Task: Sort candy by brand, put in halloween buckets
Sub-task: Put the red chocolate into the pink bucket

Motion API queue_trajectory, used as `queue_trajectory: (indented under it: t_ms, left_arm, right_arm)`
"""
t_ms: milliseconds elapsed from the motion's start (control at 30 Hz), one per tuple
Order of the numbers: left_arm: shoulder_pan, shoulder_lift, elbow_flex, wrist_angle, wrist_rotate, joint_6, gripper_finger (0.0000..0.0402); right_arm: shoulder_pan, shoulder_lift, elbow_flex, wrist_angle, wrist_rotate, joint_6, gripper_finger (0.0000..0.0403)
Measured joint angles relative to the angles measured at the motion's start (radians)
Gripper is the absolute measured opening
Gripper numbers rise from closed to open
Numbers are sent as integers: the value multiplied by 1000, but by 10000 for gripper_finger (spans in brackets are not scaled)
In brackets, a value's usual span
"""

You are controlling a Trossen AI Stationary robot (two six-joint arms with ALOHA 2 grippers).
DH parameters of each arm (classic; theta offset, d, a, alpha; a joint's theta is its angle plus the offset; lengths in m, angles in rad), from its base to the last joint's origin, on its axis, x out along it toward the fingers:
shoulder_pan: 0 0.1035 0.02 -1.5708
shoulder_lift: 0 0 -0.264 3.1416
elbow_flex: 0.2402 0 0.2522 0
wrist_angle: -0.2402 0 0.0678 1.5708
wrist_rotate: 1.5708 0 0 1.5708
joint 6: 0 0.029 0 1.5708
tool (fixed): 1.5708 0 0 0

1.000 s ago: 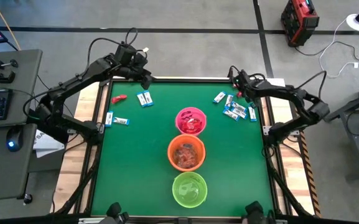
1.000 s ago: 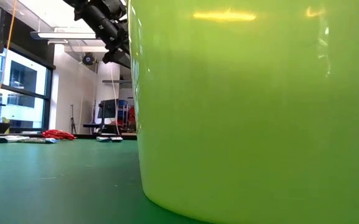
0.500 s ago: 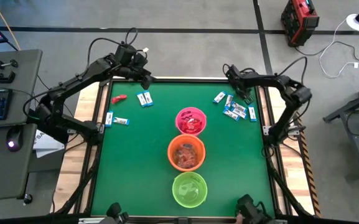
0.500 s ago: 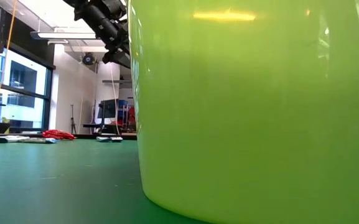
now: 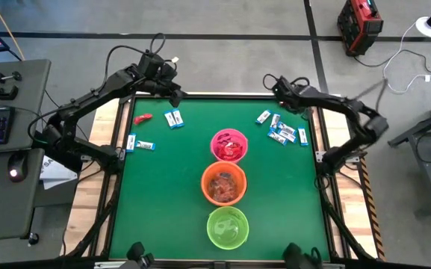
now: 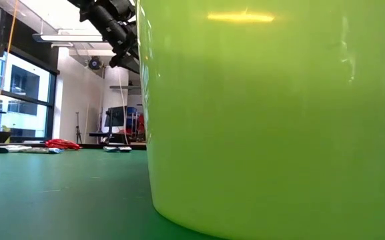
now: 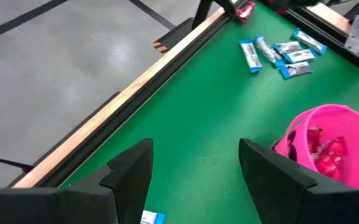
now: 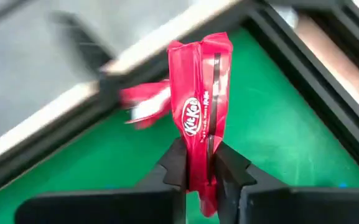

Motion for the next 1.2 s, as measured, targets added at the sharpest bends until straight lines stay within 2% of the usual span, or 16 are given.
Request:
queue_trajectory:
  t_ms: [67,133,200,267,367,433,600,667,800,867,967,1133,1200]
  left_arm:
    - [0,0,0,5,-9,0,227]
    - [0,0,0,8,-9,0,227]
    - [0,0,0,8,-11,1,227]
    - [0,0,0,8,-11,-1,227]
    - [-7,0,0,7,-11,-41,227]
    - [-15,0,0,7,-6,-79,227]
    - [-49,0,0,13,95,-208,227]
    - [-73,0,0,14,144,-264,227]
    - [-138,0,0,14,230,-323,227]
    - [-178,0,0,14,230,-361,227]
    - [-231,-3,0,13,229,-392,227]
    - [-281,-34,0,15,190,-431,227]
    - [-288,-56,0,15,156,-444,227]
  right_arm:
    - [49,-75,0,17,11,-72,20]
    - [106,-142,0,75,-27,-218,20]
    - [166,-208,1,154,-172,-410,20]
    - [234,-257,2,215,-383,-554,24]
    - [359,-305,2,284,-636,-623,47]
    - [451,-319,2,325,-705,-623,57]
    - [645,-288,2,365,-708,-640,54]
    - [705,-260,2,374,-661,-657,51]
    - [771,-195,2,451,-502,-693,52]
    - [779,-158,2,471,-435,-701,60]
    - [774,-112,2,478,-395,-702,81]
    - [764,-75,2,445,-377,-695,139]
    - [764,-79,2,454,-337,-730,164]
